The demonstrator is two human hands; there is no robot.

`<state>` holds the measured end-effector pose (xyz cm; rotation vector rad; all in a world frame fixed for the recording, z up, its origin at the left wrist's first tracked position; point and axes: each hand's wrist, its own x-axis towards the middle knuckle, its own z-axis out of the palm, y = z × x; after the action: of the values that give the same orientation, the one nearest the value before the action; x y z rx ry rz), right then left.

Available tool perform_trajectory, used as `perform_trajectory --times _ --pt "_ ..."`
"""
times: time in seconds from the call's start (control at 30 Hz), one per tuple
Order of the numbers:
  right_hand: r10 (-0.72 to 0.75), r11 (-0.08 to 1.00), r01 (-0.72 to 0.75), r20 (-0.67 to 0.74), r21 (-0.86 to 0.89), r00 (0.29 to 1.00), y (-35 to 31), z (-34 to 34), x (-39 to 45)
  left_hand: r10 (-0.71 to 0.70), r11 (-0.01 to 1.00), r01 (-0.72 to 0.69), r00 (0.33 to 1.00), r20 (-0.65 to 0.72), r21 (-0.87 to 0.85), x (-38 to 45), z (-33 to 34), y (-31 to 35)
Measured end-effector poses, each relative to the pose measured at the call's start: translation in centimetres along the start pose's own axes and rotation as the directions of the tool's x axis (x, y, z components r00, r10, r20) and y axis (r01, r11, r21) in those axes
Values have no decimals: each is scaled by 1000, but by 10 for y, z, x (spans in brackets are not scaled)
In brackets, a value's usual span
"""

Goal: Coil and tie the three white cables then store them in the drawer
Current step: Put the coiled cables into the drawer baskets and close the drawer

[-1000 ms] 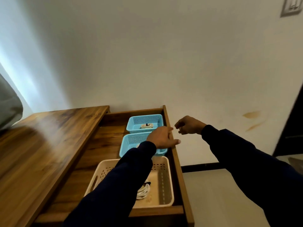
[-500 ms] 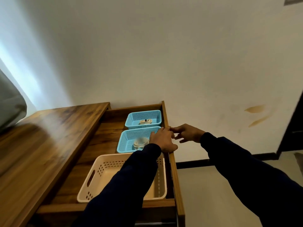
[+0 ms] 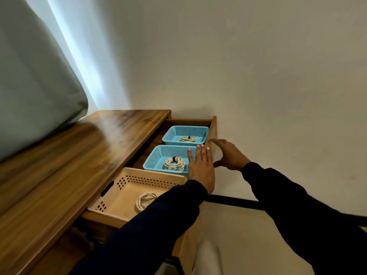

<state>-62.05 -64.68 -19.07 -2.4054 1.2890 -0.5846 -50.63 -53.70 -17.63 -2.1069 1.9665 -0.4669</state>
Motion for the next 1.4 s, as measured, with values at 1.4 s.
perform_trajectory --times 1.4 --pt "-711 642 738 200 -207 674 -152 118 193 -544 839 527 821 175 136 3 41 -186"
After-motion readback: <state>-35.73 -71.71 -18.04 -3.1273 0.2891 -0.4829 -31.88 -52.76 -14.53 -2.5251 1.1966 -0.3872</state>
